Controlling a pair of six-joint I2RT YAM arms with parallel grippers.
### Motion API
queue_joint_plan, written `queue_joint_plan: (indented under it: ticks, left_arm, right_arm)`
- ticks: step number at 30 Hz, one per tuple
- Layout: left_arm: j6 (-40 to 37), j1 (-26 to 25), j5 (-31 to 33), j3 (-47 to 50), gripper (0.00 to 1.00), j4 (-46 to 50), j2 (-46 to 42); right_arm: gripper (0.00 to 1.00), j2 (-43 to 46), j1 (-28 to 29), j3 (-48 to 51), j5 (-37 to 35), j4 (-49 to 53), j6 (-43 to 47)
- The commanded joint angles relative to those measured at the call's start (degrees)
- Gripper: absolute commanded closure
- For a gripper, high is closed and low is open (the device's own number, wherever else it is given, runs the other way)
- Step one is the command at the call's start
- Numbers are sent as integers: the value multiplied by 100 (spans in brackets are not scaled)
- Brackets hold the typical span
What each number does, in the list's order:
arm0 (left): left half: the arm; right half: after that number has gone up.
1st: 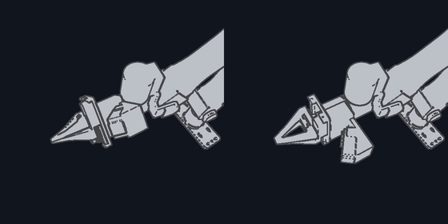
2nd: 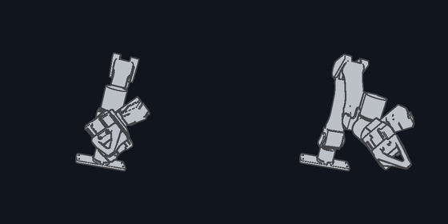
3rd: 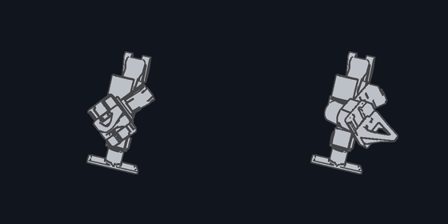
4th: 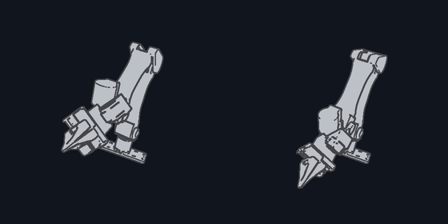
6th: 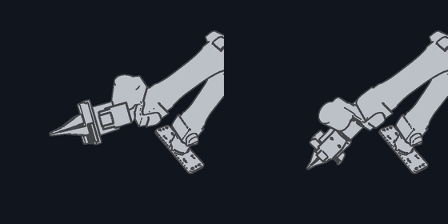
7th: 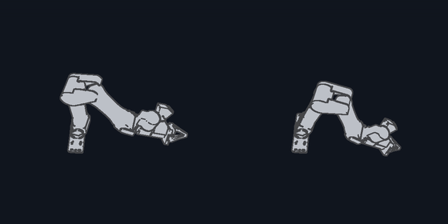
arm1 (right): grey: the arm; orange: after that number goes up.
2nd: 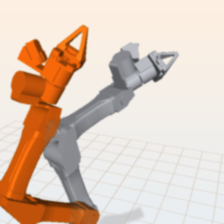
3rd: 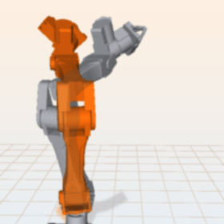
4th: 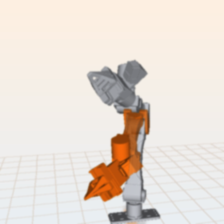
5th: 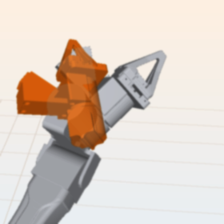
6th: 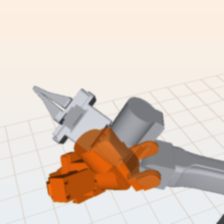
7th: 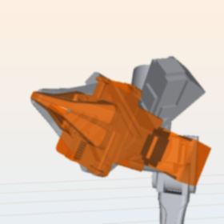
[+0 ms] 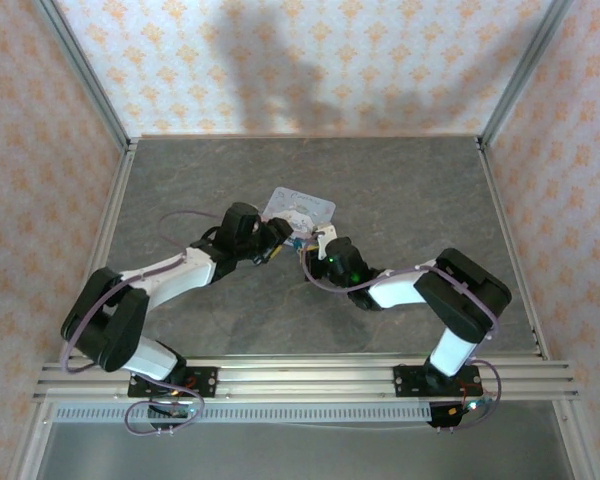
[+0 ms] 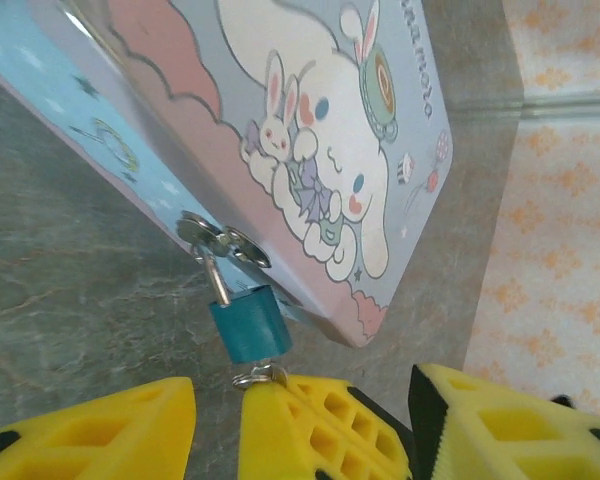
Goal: Unlock the padlock with the key
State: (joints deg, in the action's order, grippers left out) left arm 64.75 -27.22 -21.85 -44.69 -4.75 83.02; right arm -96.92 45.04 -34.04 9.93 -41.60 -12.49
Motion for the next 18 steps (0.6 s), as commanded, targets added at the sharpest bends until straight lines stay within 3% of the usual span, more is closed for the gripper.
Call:
queue_joint_plan:
  ticks: [1,6,11,18]
  left_arm:
    - [-756,192,609,-327,36,1045,-362]
    - [-1668,507,1123,-867,26,1889,-329]
    - [-2480,719,1391,-1590,21,2278,143]
    - [-3190,860,1179,-2630,21,2521,1271]
  right_arm:
    - [100,-242,-56,240,156,-714,-1271]
    - [100,-807,-80,316,415,-1554,-2599]
    - [100,-1009,-83,214,424,-1532,-2867]
    - [68,-516,-186,410,271,-1030,-2629]
